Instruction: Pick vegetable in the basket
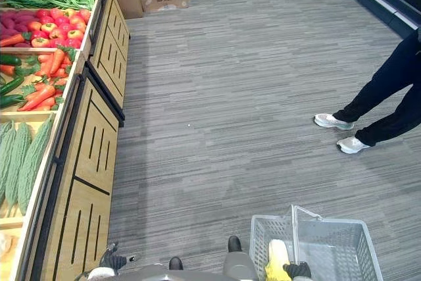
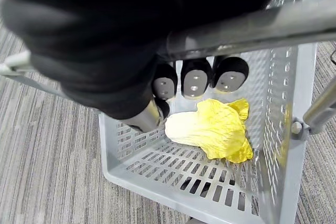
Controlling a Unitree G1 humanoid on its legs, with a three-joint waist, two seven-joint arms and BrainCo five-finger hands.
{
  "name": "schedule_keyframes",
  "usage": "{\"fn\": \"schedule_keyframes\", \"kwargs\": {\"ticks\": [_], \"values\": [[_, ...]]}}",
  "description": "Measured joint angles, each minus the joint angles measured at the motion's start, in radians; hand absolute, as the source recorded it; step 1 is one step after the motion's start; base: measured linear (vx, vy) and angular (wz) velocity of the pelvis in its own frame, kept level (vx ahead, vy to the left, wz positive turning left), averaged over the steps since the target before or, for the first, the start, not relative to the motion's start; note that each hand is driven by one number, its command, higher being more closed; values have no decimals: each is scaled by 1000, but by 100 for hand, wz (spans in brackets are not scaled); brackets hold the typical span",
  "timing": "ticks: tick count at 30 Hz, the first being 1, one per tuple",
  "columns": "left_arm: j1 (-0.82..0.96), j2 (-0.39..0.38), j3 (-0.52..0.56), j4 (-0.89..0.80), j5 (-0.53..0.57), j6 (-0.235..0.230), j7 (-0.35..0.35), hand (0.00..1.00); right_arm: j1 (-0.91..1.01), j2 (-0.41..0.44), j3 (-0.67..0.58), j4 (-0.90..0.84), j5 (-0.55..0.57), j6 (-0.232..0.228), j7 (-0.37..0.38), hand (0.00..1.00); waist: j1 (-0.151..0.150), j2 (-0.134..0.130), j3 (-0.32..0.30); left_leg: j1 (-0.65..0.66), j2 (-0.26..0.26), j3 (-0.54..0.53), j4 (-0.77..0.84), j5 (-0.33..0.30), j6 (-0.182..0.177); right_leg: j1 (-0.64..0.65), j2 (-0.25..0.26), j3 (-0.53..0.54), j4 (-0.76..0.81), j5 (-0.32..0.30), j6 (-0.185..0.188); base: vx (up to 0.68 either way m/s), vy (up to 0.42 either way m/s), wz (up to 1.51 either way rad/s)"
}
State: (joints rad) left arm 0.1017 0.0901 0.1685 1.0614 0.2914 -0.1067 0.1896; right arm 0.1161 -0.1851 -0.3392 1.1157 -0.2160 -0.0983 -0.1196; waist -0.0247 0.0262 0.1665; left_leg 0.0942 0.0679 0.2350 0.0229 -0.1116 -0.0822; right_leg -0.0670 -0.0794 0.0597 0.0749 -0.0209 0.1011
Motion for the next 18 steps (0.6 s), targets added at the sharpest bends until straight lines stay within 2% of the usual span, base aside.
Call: {"fn": "schedule_keyframes", "kwargs": {"ticks": [5,6,8,9,10,11,12,13,14,16,18], "values": [[-3,3,-25,-10,-2,-1,2,0,15,11,-6,0,0,1,0,100,-2,-4,-10,-8,20,-3,-2,-5,-3,-20,13,-9,40,-20,-22,-100,-64,-1],[-7,2,-25,-10,-3,-1,3,0,22,14,-9,0,1,1,-1,100,-1,-5,-10,-9,27,-4,3,-14,-2,-27,19,-13,60,-33,-31,-67,-94,9],[-5,1,-13,-28,-4,0,4,0,27,26,-17,2,4,3,-1,100,0,-3,-11,-51,53,-12,78,-55,-24,-57,36,-29,131,-68,-59,-40,-123,12],[8,0,-8,-37,-6,0,5,0,29,33,-14,6,22,3,2,100,3,-4,-8,-81,75,-25,156,-94,-43,-96,46,-65,249,-112,-79,18,-126,12],[17,0,-4,-42,-6,0,5,0,35,36,-8,8,26,3,3,100,3,-8,-8,-91,86,-27,196,-113,-60,-106,50,-85,303,-147,-85,63,-190,14],[38,4,10,-46,-6,-1,4,0,51,39,-8,9,35,7,6,100,6,-16,-4,-116,112,-37,317,-142,-97,-90,50,-111,329,-222,-113,79,-230,27],[43,-5,35,-47,-6,0,2,0,58,40,-11,9,41,9,4,100,8,-10,5,-225,142,-94,543,-115,-78,-75,68,-135,335,-241,-131,78,-245,28],[46,-10,48,-52,-11,-4,3,0,59,42,-17,9,42,10,2,100,11,-5,4,-269,148,-117,623,-74,-68,-65,70,-138,334,-244,-137,95,-232,21],[52,-13,57,-66,-9,-2,3,0,61,44,-25,1,42,10,-2,100,32,-18,11,-321,151,-134,721,-25,-51,-48,64,-138,330,-249,-138,113,-190,7],[54,-24,73,-63,-10,-2,3,0,51,45,-49,0,42,19,-2,100,48,-15,13,-367,144,-131,742,-41,-44,-18,61,-139,304,-250,-137,136,-136,11],[76,-31,76,-65,-9,-4,3,0,33,39,-56,2,42,33,-2,100,62,-17,15,-372,104,-104,540,-42,-46,17,50,-138,257,-248,-134,161,-35,7]]}}
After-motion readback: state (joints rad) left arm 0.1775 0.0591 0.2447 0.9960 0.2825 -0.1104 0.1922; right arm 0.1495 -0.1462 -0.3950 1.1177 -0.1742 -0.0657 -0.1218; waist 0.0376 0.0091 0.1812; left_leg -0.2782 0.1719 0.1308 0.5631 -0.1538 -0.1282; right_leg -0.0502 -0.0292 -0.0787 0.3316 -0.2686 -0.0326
